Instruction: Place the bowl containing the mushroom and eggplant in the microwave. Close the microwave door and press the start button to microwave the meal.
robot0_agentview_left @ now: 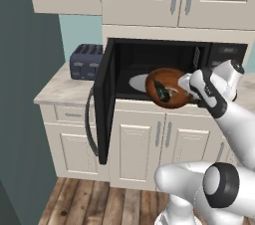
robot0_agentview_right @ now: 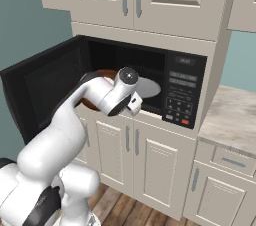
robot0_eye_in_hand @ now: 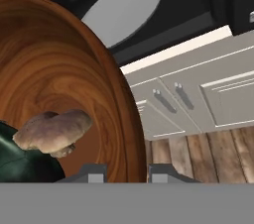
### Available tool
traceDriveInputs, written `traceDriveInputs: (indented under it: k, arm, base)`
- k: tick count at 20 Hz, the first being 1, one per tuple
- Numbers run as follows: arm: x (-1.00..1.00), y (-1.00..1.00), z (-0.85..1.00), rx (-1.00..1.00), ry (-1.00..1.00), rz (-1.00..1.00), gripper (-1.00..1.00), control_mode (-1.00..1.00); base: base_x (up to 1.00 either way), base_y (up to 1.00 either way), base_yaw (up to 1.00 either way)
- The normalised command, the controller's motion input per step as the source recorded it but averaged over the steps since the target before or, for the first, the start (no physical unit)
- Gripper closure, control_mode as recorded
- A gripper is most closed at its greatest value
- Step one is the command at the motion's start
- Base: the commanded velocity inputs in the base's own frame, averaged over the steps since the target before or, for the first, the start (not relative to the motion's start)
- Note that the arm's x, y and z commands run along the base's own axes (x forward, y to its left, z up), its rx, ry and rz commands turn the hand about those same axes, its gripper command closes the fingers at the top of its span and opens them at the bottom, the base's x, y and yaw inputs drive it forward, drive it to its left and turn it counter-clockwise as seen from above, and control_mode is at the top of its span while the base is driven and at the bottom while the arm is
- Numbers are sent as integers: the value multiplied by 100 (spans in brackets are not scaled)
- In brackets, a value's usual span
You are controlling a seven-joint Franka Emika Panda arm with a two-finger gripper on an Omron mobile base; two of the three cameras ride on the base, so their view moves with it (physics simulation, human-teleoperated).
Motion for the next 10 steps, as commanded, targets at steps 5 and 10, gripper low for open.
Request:
traceDriveInputs:
  k: [5, 10]
  arm:
    - [47, 0, -10, 0, -1, -14, 100, -100]
    - [19, 0, 0, 0, 0, -21, 100, -100]
  base:
    - [0, 0, 0]
    - [0, 0, 0]
